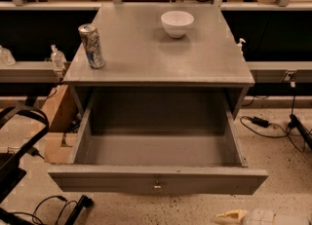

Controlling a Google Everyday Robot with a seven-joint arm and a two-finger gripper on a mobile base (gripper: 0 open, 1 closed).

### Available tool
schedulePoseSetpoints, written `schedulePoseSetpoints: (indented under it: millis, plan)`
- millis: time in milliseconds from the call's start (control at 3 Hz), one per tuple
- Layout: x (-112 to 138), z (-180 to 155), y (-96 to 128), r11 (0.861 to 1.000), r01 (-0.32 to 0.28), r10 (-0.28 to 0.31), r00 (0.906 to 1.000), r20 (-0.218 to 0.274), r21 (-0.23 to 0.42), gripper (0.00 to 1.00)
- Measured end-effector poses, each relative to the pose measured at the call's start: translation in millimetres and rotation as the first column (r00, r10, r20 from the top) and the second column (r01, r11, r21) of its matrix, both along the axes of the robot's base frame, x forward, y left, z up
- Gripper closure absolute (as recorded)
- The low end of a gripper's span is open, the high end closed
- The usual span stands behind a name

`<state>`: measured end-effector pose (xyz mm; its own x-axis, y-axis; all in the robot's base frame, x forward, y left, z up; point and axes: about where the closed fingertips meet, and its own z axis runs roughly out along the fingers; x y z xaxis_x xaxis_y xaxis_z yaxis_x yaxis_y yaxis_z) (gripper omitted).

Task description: Close top drawer

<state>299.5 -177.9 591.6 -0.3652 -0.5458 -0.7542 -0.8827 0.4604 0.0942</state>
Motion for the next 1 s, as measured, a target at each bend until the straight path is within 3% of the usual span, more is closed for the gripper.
schedulePoseSetpoints:
  millis: [333, 1000]
  plan:
    - [26, -20, 10, 0.998, -0.009, 0.007, 0.9992, 0.039, 0.057, 1.00]
    - [94, -21, 15, 0.998, -0.049, 0.046, 0.9928, 0.111, 0.025, 1.00]
